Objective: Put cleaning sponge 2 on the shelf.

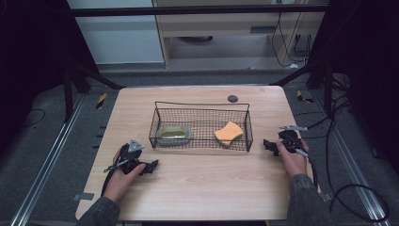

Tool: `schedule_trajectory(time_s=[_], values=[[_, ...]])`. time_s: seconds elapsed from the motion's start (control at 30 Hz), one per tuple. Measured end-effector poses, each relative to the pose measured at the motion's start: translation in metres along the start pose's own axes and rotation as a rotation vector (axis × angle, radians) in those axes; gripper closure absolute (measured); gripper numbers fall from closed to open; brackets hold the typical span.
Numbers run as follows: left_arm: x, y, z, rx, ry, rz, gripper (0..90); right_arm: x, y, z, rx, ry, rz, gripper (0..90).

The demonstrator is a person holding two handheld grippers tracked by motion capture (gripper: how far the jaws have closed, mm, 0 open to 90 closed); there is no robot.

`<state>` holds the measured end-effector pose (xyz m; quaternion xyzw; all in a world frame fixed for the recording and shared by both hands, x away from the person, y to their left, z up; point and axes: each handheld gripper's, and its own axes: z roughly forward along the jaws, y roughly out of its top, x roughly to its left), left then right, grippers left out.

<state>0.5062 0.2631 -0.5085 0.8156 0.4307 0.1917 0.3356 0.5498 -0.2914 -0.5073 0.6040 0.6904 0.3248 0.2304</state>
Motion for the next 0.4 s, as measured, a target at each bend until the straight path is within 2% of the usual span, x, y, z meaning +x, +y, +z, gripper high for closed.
schedule_trajectory(time_s=[0.1, 0.27, 0.4], values=[[0.000, 0.000, 0.000, 0.000, 0.000, 0.000, 0.0, 0.001, -0.002, 0.003, -0.026, -0.030, -0.010, 7.9], [0.000, 0.000, 0.000, 0.000, 0.000, 0.000, 0.0, 0.007, -0.002, 0.005, -0.007, -0.064, -0.043, 6.2], [0.000, 0.000, 0.000, 0.000, 0.000, 0.000, 0.0, 0.012, -0.003, 0.004, -0.006, -0.098, 0.004, 5.4]])
